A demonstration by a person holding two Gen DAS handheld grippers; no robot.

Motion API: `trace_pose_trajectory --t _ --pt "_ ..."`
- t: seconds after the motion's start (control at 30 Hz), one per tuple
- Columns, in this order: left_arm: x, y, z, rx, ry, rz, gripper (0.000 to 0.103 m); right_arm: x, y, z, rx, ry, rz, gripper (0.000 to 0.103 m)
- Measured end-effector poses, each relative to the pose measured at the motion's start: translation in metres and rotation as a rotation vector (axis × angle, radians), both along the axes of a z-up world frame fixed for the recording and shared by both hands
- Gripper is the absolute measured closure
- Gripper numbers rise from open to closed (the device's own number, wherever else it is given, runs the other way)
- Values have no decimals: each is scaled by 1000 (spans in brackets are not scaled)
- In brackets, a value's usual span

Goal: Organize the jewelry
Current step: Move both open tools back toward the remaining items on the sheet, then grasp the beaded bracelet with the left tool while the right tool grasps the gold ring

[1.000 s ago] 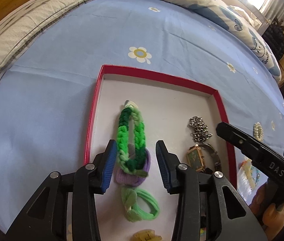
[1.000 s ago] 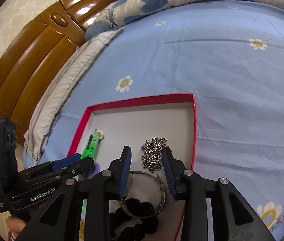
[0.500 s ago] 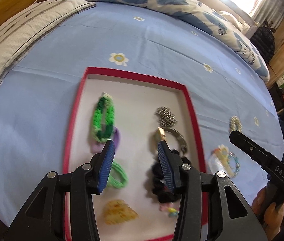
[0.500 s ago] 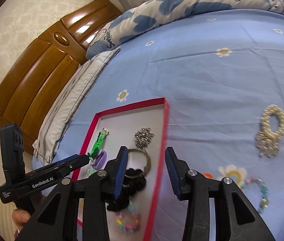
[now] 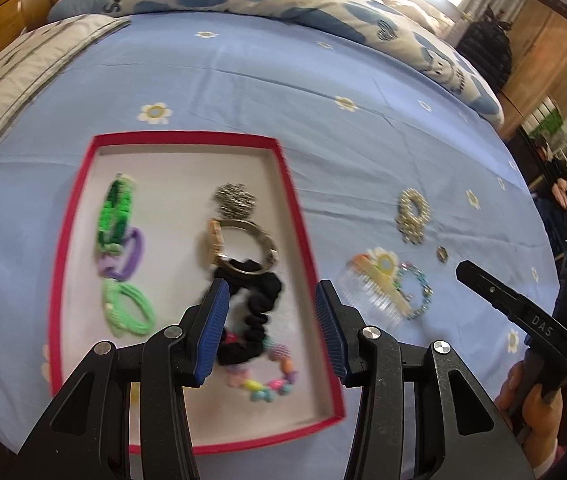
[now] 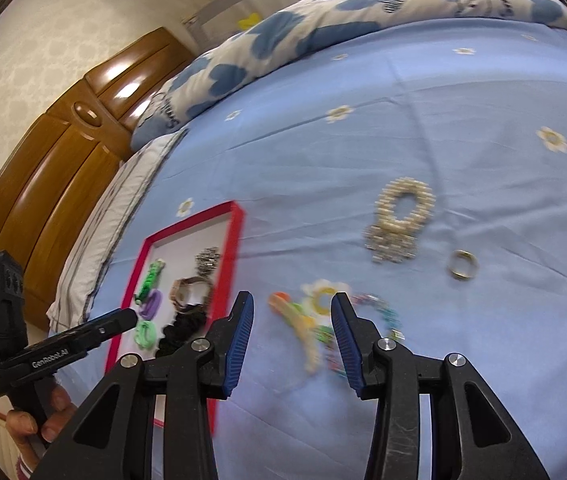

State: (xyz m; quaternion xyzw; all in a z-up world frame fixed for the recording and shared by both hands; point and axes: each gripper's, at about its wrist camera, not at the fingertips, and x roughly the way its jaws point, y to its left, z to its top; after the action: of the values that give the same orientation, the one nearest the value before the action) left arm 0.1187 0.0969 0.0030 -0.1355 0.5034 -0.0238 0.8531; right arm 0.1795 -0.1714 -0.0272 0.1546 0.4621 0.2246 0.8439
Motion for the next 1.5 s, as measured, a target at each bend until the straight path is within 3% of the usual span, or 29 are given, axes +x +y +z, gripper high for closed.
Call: trace_pose_trajectory --t 0.3,0.6,1.03,1.3,1.37,1.43,1.5 --pt "13 -52 -4 23 11 -114 60 -7 -51 -20 -18 34 -94 59" --pt "37 -94 -13 48 26 -205 60 8 -73 -28 -50 34 -127 59" --pt "81 -152 -50 139 107 -383 60 41 -66 -53 -192 36 -58 60" --pt "77 -182 -73 201 138 -515 60 49 -62 -62 -231 34 -24 63" --pt "74 -186 -76 222 130 -527 63 50 -59 -65 -249 24 -13 63" --pt "74 -187 -76 213 126 -539 80 51 -56 -67 -263 15 -9 66" --pt "74 -186 -75 205 121 -546 89 50 -58 -67 -277 5 -19 78"
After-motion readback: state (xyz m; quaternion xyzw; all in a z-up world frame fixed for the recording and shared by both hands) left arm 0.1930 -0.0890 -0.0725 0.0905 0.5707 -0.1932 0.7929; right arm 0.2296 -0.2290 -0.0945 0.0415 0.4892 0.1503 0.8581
